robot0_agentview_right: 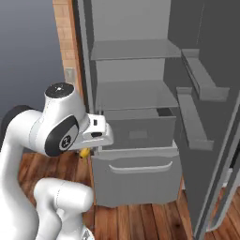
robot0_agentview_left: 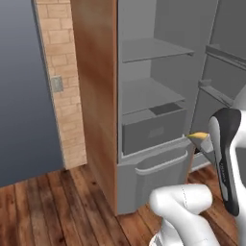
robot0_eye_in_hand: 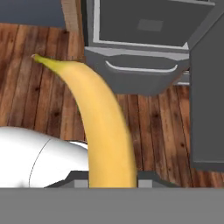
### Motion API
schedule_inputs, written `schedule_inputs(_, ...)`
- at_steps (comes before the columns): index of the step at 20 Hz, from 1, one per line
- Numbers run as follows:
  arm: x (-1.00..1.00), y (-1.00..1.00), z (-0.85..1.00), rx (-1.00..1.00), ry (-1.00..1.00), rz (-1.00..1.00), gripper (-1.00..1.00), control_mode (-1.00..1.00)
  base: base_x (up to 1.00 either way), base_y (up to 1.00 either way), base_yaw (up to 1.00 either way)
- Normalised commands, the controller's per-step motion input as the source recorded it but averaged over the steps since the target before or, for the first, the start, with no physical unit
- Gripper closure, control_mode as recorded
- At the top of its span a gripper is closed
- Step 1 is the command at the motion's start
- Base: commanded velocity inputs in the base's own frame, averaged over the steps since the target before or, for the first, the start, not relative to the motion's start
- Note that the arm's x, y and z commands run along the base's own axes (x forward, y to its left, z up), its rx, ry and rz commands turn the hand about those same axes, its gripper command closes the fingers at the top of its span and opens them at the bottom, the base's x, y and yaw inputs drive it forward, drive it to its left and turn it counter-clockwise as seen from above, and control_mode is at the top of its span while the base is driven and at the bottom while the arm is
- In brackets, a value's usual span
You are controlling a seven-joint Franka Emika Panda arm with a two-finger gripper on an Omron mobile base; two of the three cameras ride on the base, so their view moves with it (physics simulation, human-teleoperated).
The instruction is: Retrieve the pear and banana from the fridge and place them into the bowl on the dining table.
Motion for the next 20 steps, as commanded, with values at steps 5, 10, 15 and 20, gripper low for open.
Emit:
schedule_inputs(5,0.00,0.00,0.00,0.00,0.00,0.00,1.00,1.00,-0.90,0.89,-0.17)
schedule_inputs(10,0.00,0.00,0.00,0.00,0.00,0.00,1.00,1.00,-1.00,0.68,-0.25)
schedule_inputs(15,0.00,0.00,0.00,0.00,0.00,0.00,1.00,1.00,-1.00,0.42,-0.27)
schedule_inputs(20,0.00,0.00,0.00,0.00,0.00,0.00,1.00,1.00,-1.00,0.16,-0.22)
